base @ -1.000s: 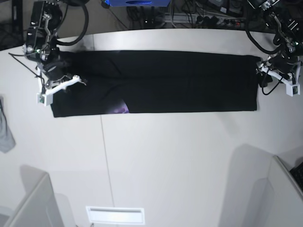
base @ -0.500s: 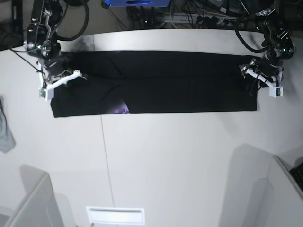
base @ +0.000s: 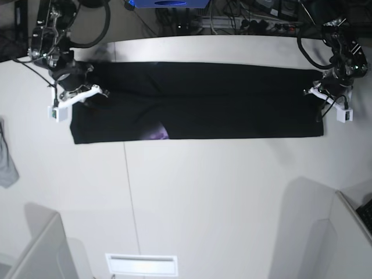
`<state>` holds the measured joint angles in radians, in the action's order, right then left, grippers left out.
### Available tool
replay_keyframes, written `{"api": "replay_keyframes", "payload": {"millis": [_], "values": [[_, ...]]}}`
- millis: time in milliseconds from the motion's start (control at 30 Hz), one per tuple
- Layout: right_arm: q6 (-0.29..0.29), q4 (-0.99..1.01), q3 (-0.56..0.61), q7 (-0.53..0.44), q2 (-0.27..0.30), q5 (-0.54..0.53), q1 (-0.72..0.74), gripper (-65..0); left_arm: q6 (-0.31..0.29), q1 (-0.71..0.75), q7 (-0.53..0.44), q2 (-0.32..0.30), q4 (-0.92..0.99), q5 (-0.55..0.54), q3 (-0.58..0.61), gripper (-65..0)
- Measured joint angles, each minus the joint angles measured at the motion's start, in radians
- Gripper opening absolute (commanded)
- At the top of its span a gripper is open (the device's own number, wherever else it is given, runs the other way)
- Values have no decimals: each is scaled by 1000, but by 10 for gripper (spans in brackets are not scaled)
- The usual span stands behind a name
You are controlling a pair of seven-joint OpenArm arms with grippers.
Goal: Fold the T-shirt properly
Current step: 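Regrasp both ends of the black strip and pull them taut, then lift the strip end with the left gripper and fold it toward the right gripper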
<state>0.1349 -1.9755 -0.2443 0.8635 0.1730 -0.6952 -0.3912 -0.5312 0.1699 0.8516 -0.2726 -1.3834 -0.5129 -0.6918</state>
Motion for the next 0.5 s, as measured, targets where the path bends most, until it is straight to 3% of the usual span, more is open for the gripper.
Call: {"api": "replay_keyframes", "payload": {"millis": [167, 500], "values": [[4, 1, -63, -4, 6, -114, -17, -650, 14, 17, 31, -49, -33, 48, -54, -650], [4, 1, -59, -3, 5, -125, -9, -650, 16, 80, 32, -31, -250, 42, -48, -650]]}}
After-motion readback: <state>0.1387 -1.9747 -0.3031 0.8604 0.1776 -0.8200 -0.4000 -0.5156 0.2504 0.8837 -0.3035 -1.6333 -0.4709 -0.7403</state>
